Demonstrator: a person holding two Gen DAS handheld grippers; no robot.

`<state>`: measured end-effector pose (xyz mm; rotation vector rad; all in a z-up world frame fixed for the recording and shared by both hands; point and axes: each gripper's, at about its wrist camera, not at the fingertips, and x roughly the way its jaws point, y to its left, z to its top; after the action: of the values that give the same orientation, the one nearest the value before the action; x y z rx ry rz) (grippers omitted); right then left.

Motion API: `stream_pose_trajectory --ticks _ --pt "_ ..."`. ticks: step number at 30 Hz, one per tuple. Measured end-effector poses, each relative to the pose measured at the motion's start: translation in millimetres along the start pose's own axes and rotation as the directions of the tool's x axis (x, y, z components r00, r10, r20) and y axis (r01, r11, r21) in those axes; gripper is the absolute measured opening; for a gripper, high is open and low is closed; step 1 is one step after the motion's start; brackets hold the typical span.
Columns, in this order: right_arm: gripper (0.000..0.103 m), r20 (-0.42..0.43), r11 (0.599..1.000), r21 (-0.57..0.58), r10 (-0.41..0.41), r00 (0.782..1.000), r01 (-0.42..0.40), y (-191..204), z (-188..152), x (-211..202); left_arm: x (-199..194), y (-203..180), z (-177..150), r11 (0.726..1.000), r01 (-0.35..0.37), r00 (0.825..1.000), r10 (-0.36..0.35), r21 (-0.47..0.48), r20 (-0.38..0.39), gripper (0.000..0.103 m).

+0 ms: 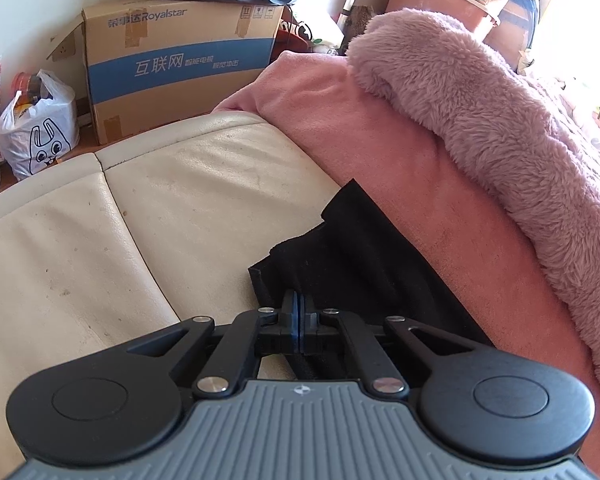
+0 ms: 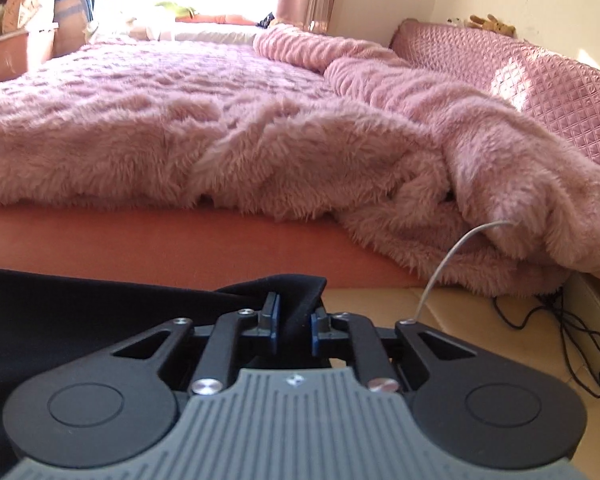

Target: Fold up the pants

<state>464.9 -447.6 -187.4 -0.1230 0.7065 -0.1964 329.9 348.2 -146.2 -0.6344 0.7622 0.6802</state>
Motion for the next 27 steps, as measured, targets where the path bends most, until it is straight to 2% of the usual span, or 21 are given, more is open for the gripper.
stream_pose_trajectory --ticks 2,3,5,7,10,12,13,14,15,17,19,22,27 --pt "0.012 -0.035 1.0 0.02 0.005 0.999 -0.005 1.5 -1.2 14.3 0.2 1.3 0.3 1.0 0.007 1.0 -0.007 0.0 -0.004 0.0" --pt "0.024 -0.046 0.999 0.044 0.008 0.999 -0.006 -0.5 -1.1 19.2 0.4 1.8 0.4 1.0 0.01 1.0 -0.01 0.002 -0.006 0.0" --pt "0.04 -0.034 0.991 0.128 0.037 0.999 -0.033 -12.2 0.1 21.3 1.3 4.3 1.3 1.0 0.022 1.0 -0.022 -0.009 -0.011 0.0" --pt "0.041 -0.022 0.978 0.197 0.068 0.997 -0.062 -26.2 4.7 16.3 1.8 7.1 1.4 0.999 0.035 0.999 -0.035 -0.02 -0.013 0.0" --pt "0.044 0.003 0.974 0.216 0.065 0.998 -0.064 -41.3 12.8 -1.3 2.5 9.2 0.3 0.999 0.046 0.999 -0.046 -0.029 -0.009 0.0" --pt "0.041 0.008 0.974 0.206 0.091 0.996 -0.09 -45.8 16.7 -10.6 2.3 9.8 -0.8 0.998 0.049 0.999 -0.049 -0.032 -0.005 0.0" --pt "0.036 0.008 0.976 0.19 0.103 0.995 -0.103 -43.8 18.7 -14.8 2.1 10.1 -1.1 0.998 0.05 0.999 -0.05 -0.032 -0.003 0.0" --pt "0.016 0.009 0.977 0.171 0.131 0.991 -0.131 -41.3 20.3 -16.3 2.3 10.3 -1.3 0.998 0.051 0.999 -0.051 -0.034 -0.003 0.0" --pt "0.002 0.012 0.975 0.151 0.161 0.987 -0.161 -37.2 21.5 -16.9 2.3 10.8 -1.5 0.998 0.053 0.999 -0.053 -0.038 -0.002 0.0" --pt "0.001 -0.002 0.977 0.084 0.195 0.981 -0.194 -21.5 23.1 -11.4 1.8 11.8 -1.6 0.997 0.058 0.998 -0.058 -0.046 -0.001 0.0" --pt "0.0 -0.056 0.986 0.046 0.165 0.985 -0.163 -10.1 21.3 5.6 1.6 13.2 -1.6 0.997 0.062 0.998 -0.062 -0.051 -0.002 0.0" --pt "0.0 -0.108 0.992 0.062 0.113 0.988 -0.107 -7.9 14.1 27.7 1.8 15.3 -0.3 0.995 0.075 0.997 -0.075 -0.067 -0.005 0.0" --pt "0.0 -0.119 0.996 0.045 0.078 0.99 -0.073 -1.2 19.9 21.2 -4.5 25.7 -1.0 0.982 0.156 0.988 -0.154 -0.109 0.026 0.0"
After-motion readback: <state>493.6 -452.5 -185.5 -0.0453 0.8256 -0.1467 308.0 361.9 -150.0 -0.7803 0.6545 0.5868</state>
